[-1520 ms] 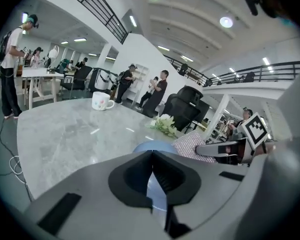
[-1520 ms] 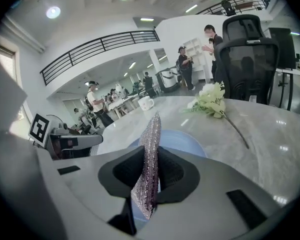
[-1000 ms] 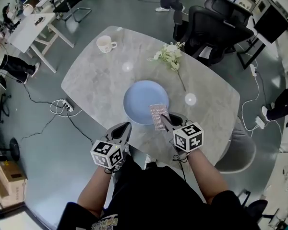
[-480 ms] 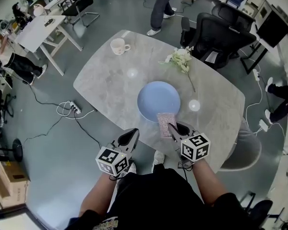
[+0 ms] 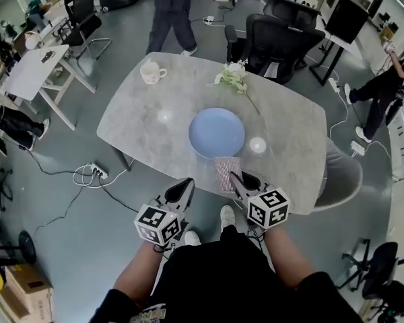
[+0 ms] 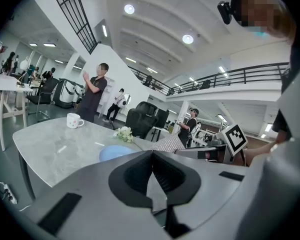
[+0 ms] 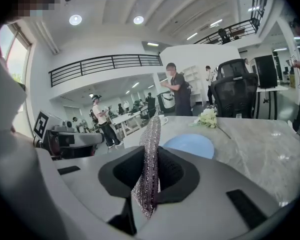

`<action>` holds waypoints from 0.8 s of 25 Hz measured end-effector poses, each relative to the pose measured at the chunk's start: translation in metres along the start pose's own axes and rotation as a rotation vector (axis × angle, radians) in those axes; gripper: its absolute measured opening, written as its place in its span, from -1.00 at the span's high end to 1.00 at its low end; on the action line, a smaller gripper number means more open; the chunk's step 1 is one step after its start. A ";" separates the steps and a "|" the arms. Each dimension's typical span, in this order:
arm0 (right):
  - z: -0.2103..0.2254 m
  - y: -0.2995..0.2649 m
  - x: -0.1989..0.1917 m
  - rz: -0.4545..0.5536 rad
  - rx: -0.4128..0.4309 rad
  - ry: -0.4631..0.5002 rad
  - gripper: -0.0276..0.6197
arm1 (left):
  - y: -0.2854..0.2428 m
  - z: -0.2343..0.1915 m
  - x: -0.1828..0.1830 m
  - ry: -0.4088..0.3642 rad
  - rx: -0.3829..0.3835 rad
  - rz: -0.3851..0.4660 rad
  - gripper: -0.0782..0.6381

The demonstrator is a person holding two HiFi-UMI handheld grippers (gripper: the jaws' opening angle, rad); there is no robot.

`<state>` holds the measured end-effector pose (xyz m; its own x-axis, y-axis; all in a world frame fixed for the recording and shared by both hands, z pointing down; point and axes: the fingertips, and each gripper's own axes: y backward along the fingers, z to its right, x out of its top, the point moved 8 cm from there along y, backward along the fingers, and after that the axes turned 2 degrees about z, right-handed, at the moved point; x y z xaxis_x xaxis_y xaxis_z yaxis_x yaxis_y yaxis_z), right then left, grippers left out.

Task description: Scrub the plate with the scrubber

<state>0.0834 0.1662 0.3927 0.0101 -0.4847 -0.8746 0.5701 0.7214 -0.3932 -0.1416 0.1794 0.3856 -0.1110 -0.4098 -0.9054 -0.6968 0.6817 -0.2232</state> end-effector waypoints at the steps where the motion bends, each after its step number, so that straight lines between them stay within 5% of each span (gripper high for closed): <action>1: -0.006 0.005 -0.002 0.011 -0.012 -0.002 0.69 | 0.004 0.002 -0.001 -0.004 -0.013 -0.002 0.73; 8: -0.053 0.034 -0.021 0.071 -0.082 -0.019 0.69 | 0.037 0.014 -0.005 -0.047 -0.093 -0.016 0.73; 20: -0.072 0.064 -0.045 0.096 -0.137 -0.042 0.69 | 0.050 0.031 -0.020 -0.066 -0.148 -0.044 0.73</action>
<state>0.0601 0.2699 0.3866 0.0948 -0.4286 -0.8985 0.4471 0.8247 -0.3462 -0.1524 0.2407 0.3814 -0.0341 -0.3933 -0.9188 -0.7970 0.5654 -0.2124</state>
